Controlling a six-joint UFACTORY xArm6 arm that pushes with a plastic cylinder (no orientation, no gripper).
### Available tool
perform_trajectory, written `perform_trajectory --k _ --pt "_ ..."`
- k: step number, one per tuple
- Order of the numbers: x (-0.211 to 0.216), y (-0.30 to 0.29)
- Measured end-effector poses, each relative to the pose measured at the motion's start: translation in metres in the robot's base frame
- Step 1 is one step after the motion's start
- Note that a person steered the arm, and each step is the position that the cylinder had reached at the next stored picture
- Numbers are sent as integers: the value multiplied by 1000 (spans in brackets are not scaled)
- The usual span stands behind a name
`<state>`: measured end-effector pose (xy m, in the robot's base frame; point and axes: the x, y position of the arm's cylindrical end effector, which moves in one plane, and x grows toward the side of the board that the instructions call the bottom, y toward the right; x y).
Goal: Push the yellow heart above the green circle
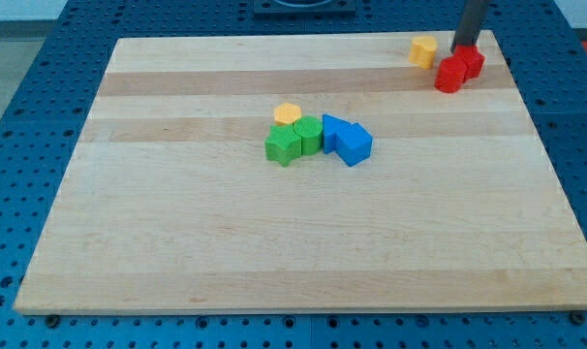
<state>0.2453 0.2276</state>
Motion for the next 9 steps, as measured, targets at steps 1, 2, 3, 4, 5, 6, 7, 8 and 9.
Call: perform_trajectory --k 1,2,3,4,5,6,7,8,9 --pt "4 -12" --pt "4 -19" --pt "1 -21" --pt "-5 -37" --pt "-18 -55" --pt "-25 -71" --pt "-24 -101" --pt "-10 -132" --pt "10 -160"
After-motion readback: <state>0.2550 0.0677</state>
